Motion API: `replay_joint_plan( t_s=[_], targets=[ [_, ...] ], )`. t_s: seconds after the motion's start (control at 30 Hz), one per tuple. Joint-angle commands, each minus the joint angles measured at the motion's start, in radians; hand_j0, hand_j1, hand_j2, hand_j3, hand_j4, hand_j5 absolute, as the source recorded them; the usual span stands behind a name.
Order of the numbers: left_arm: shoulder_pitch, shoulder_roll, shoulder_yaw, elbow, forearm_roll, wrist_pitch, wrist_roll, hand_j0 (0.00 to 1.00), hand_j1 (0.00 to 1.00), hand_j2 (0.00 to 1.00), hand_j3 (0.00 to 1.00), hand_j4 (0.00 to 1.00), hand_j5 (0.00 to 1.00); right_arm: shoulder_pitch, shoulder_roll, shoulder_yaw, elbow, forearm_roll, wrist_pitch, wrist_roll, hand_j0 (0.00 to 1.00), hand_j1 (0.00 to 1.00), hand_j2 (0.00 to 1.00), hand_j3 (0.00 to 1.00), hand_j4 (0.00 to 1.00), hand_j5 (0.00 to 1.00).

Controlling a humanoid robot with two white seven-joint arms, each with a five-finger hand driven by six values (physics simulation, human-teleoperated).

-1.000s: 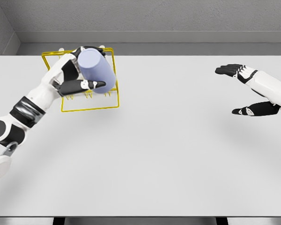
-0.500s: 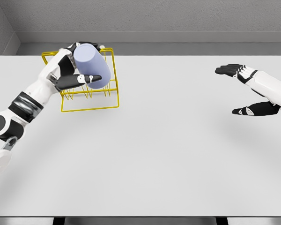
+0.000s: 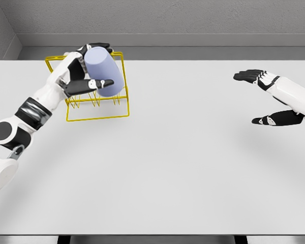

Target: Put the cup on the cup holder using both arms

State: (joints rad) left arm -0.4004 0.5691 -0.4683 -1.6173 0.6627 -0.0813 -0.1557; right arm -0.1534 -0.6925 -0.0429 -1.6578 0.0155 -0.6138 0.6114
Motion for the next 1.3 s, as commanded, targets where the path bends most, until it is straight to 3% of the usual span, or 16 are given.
replay_joint_plan(
  t_s=[0.0,0.2,0.27,0.53,0.73,0.83,1.1,1.27],
  targets=[
    [0.000,0.000,-0.001,-0.003,0.000,0.000,-0.001,0.89,0.89,0.89,0.89,0.89,0.89,0.000,-0.001,0.000,0.000,-0.008,0.003,-0.001,1.00,1.00,1.00,1.00,1.00,1.00],
    [0.000,0.000,-0.001,-0.006,0.000,0.000,-0.001,0.89,0.89,0.89,0.89,0.89,0.89,0.000,-0.001,0.000,0.000,-0.008,0.003,-0.001,1.00,1.00,1.00,1.00,1.00,1.00],
    [-0.002,0.000,-0.001,-0.009,0.003,0.000,0.001,0.80,0.80,0.80,0.80,0.80,0.80,0.000,-0.001,0.000,0.000,-0.008,0.003,-0.001,1.00,1.00,1.00,1.00,1.00,1.00],
    [-0.005,0.000,-0.010,-0.012,0.002,0.000,-0.001,0.79,0.79,0.79,0.79,0.79,0.79,0.000,-0.001,0.000,0.000,-0.008,0.003,-0.001,1.00,1.00,1.00,1.00,1.00,1.00],
    [0.005,0.020,-0.006,-0.081,0.005,-0.005,0.001,0.79,0.79,0.79,0.79,0.79,0.79,0.000,-0.001,0.000,0.000,-0.008,0.003,-0.001,1.00,1.00,1.00,1.00,1.00,1.00],
    [0.012,0.097,-0.006,-0.130,0.009,-0.011,0.001,0.81,0.81,0.81,0.81,0.81,0.81,0.000,-0.001,0.000,0.000,-0.008,0.003,-0.001,1.00,1.00,1.00,1.00,1.00,1.00],
    [0.057,0.327,0.003,-0.141,0.055,-0.100,0.001,0.87,0.87,0.87,0.87,0.87,0.87,0.000,-0.001,0.000,0.000,-0.008,0.003,-0.001,1.00,1.00,1.00,1.00,1.00,1.00],
    [0.193,0.367,0.160,-0.136,0.075,-0.140,0.001,1.00,1.00,1.00,1.00,1.00,1.00,0.000,-0.001,0.000,0.000,-0.008,0.003,-0.001,1.00,1.00,1.00,1.00,1.00,1.00]
  ],
)
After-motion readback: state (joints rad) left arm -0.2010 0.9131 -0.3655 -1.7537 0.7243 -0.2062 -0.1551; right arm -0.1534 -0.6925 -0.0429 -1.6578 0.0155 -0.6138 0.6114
